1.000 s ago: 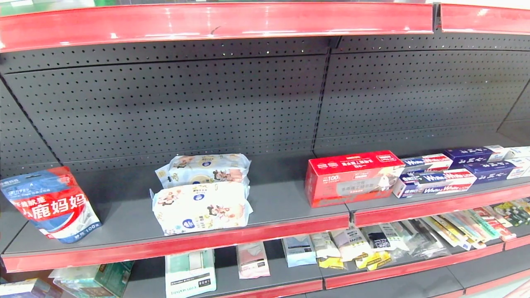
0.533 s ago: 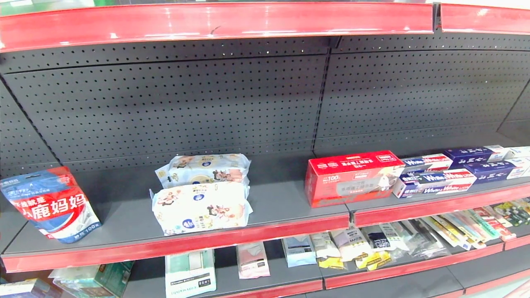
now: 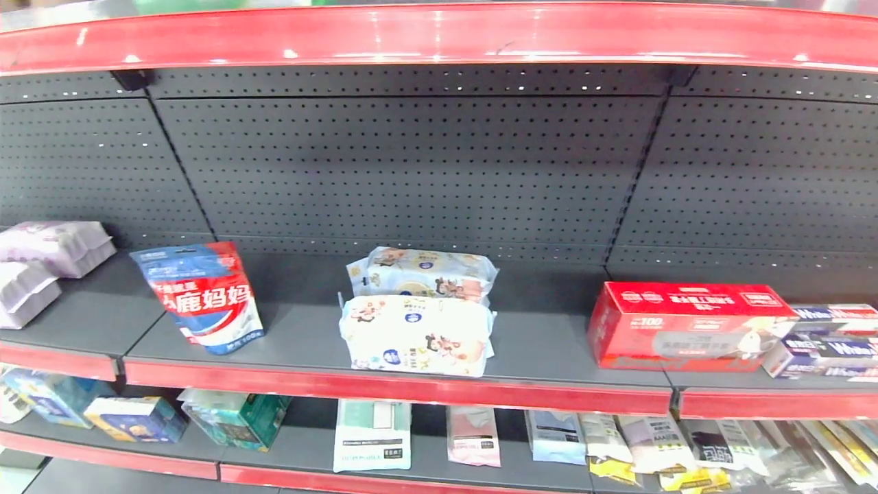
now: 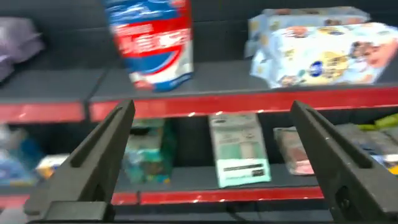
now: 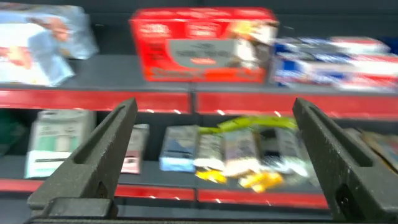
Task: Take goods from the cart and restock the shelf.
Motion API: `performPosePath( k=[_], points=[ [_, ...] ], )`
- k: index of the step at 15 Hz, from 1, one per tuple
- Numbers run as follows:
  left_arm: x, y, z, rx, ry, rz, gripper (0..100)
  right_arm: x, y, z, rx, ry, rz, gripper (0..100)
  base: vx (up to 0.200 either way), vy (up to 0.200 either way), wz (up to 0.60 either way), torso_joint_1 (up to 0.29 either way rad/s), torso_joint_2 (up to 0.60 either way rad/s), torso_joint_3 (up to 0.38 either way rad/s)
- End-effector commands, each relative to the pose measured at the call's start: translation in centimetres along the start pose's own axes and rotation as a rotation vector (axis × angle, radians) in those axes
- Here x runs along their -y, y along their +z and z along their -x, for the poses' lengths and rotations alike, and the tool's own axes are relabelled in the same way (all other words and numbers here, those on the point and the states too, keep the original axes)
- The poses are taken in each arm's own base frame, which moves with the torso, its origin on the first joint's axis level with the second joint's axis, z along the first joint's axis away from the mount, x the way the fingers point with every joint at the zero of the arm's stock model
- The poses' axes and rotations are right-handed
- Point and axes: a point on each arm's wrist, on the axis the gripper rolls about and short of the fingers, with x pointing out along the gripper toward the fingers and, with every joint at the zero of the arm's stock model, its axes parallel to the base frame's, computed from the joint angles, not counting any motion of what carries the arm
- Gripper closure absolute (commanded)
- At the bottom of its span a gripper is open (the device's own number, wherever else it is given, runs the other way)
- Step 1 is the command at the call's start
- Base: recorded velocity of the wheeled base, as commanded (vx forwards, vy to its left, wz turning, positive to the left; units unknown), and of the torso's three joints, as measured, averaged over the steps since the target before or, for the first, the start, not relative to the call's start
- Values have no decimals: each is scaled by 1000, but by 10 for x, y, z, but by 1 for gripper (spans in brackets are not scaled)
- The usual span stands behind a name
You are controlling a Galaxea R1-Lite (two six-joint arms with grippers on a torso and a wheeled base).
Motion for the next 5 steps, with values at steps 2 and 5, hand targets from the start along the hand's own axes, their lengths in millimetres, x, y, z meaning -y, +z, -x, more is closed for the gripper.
performPosePath(
  k=[2, 5],
  points=[
    [0, 0, 0, -4, 1, 10, 0, 0, 0, 0, -2, -1, -2, 0, 0, 0, 0, 0, 0, 0],
    [0, 0, 0, -4, 3, 24, 0, 0, 0, 0, -2, -1, 3, 0, 0, 0, 0, 0, 0, 0]
  ],
)
